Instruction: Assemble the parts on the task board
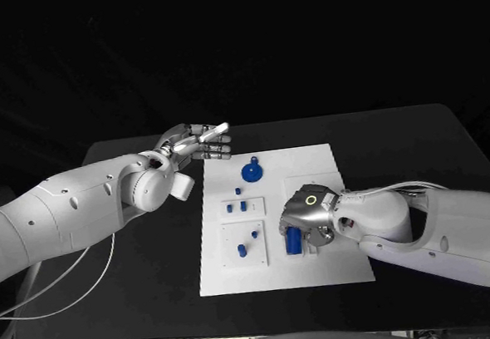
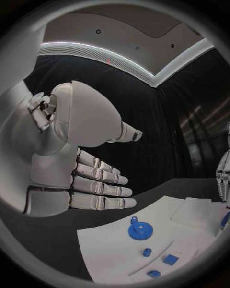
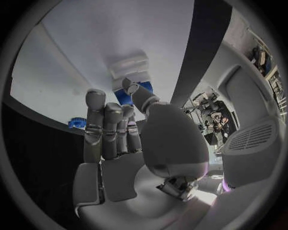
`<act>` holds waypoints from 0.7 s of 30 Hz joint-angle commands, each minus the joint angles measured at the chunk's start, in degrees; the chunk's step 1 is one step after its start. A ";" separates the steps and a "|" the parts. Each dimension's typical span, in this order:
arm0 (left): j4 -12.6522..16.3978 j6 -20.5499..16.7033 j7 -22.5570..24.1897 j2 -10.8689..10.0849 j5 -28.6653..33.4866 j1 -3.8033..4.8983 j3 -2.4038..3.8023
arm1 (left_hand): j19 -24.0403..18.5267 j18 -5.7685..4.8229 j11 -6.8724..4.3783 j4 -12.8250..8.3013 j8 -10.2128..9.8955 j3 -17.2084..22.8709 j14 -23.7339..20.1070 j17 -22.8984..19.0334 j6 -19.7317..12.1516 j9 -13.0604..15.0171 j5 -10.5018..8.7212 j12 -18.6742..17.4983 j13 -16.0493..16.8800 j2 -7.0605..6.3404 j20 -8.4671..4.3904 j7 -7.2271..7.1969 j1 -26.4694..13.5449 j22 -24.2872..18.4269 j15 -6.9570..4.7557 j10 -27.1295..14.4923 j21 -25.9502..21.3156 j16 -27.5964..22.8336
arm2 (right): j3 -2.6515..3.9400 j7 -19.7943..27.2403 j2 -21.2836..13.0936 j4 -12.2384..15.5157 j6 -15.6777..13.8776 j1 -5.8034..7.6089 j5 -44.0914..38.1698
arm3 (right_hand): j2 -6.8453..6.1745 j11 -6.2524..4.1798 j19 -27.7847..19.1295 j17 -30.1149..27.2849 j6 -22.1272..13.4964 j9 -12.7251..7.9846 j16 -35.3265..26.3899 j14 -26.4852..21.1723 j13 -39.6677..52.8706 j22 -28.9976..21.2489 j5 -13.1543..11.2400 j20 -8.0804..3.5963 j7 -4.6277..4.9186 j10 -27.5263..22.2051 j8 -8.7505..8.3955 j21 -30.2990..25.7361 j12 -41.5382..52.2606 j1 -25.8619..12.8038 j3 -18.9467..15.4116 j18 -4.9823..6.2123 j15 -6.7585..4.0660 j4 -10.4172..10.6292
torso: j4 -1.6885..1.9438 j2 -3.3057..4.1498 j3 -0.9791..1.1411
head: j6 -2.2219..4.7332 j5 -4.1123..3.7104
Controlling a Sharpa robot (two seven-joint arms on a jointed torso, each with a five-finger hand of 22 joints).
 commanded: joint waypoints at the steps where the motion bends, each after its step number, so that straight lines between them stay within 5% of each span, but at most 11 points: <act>1: 0.19 1.37 -0.28 -0.05 -0.55 0.03 0.03 | -0.19 0.26 0.11 0.45 -0.22 0.15 -0.12 -0.05 -0.32 -0.06 -0.20 -0.16 -0.04 -0.04 -0.17 0.00 -0.02 0.00 -0.03 -0.05 -0.08 -0.24 | -0.08 0.45 0.05 -0.27 -1.61 -0.05 -1.12 | 0.00 0.33 -0.28 0.24 1.81 0.42 0.20 0.58 0.02 2.98 -1.47 0.01 0.73 0.38 0.22 0.79 0.41 -0.17 1.30 0.09 -0.02 0.05 | 0.04 0.03 0.01 | -0.04 -0.03; 21: 0.40 1.26 -1.00 -0.74 -1.41 0.19 0.01 | -0.17 0.23 0.06 0.65 -0.23 0.29 -0.07 -0.06 -0.20 -0.06 -0.19 -0.14 -0.03 -0.11 -0.19 -0.04 0.40 0.00 -0.03 0.00 -0.08 -0.25 | -0.32 2.68 0.30 -1.83 -6.68 -0.59 0.09 | 0.41 0.99 -0.50 0.69 9.91 2.49 0.38 0.98 -1.61 3.06 -2.85 0.27 2.66 0.24 0.00 2.35 0.05 -1.38 4.60 0.51 0.31 -0.05 | -0.06 0.01 -0.07 | -0.21 0.13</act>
